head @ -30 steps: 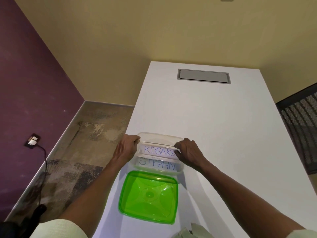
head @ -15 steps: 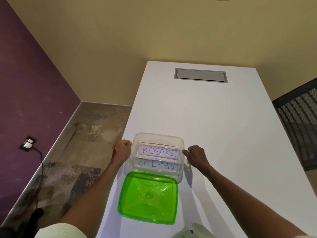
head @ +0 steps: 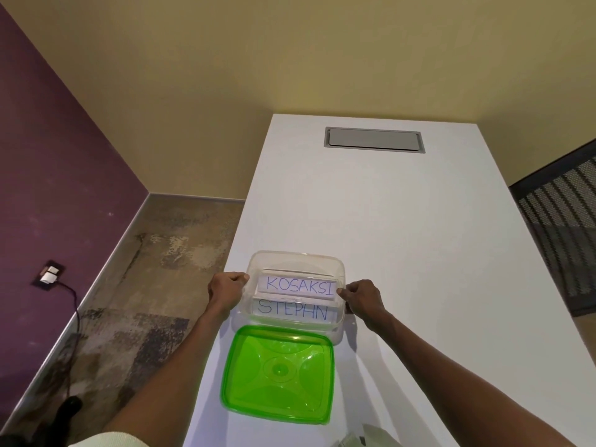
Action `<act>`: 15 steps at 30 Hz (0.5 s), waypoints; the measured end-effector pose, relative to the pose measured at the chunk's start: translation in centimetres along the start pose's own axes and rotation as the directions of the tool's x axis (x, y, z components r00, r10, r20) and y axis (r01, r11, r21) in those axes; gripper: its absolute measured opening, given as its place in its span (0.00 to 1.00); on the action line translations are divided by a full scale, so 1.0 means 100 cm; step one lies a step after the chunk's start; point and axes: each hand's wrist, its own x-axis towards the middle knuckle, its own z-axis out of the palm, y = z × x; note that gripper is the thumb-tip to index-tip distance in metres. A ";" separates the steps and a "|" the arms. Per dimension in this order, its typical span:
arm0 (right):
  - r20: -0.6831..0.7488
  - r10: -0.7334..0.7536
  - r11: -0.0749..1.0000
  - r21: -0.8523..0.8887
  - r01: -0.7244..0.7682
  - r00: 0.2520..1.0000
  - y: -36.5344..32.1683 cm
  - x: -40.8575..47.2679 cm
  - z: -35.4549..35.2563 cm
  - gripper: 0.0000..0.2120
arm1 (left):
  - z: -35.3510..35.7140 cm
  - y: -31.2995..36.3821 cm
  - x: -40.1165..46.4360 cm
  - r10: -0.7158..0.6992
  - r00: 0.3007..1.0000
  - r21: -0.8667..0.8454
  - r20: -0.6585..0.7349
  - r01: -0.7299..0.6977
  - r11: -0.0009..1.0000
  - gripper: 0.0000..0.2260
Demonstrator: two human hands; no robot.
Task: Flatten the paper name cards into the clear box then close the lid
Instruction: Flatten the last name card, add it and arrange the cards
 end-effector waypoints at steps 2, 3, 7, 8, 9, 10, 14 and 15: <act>-0.002 -0.011 1.000 -0.017 0.011 1.000 0.001 0.000 -0.003 0.15 | 0.002 0.003 -0.003 -0.003 1.000 -0.004 -0.013 0.003 1.000 0.10; -0.004 -0.016 1.000 -0.024 0.015 1.000 0.001 0.000 -0.005 0.16 | 0.003 0.006 -0.005 -0.005 1.000 -0.011 -0.020 0.005 1.000 0.10; -0.006 -0.041 0.999 -0.015 0.041 0.999 0.000 -0.003 -0.024 0.17 | 0.010 0.021 -0.017 0.021 0.999 -0.064 -0.050 -0.024 0.998 0.10; -0.008 -0.046 0.999 -0.004 0.046 0.999 0.000 -0.004 -0.031 0.16 | 0.014 0.025 -0.020 0.027 0.998 -0.078 -0.054 -0.031 0.996 0.10; -0.010 -0.049 0.999 0.003 0.049 0.999 0.001 -0.004 -0.038 0.17 | 0.017 0.030 -0.023 0.030 0.998 -0.097 -0.053 -0.036 0.995 0.09; -0.013 -0.052 0.999 0.004 0.052 0.999 0.003 -0.004 -0.045 0.17 | 0.022 0.035 -0.027 0.034 0.998 -0.116 -0.048 -0.039 0.992 0.09; -0.028 -0.052 0.999 -0.005 0.052 0.998 0.011 -0.003 -0.081 0.18 | 0.044 0.052 -0.041 0.035 0.999 -0.143 -0.023 -0.038 0.989 0.06; -0.033 -0.054 0.999 -0.002 0.054 0.998 0.014 -0.002 -0.091 0.18 | 0.051 0.056 -0.045 0.034 0.999 -0.152 -0.018 -0.036 0.988 0.06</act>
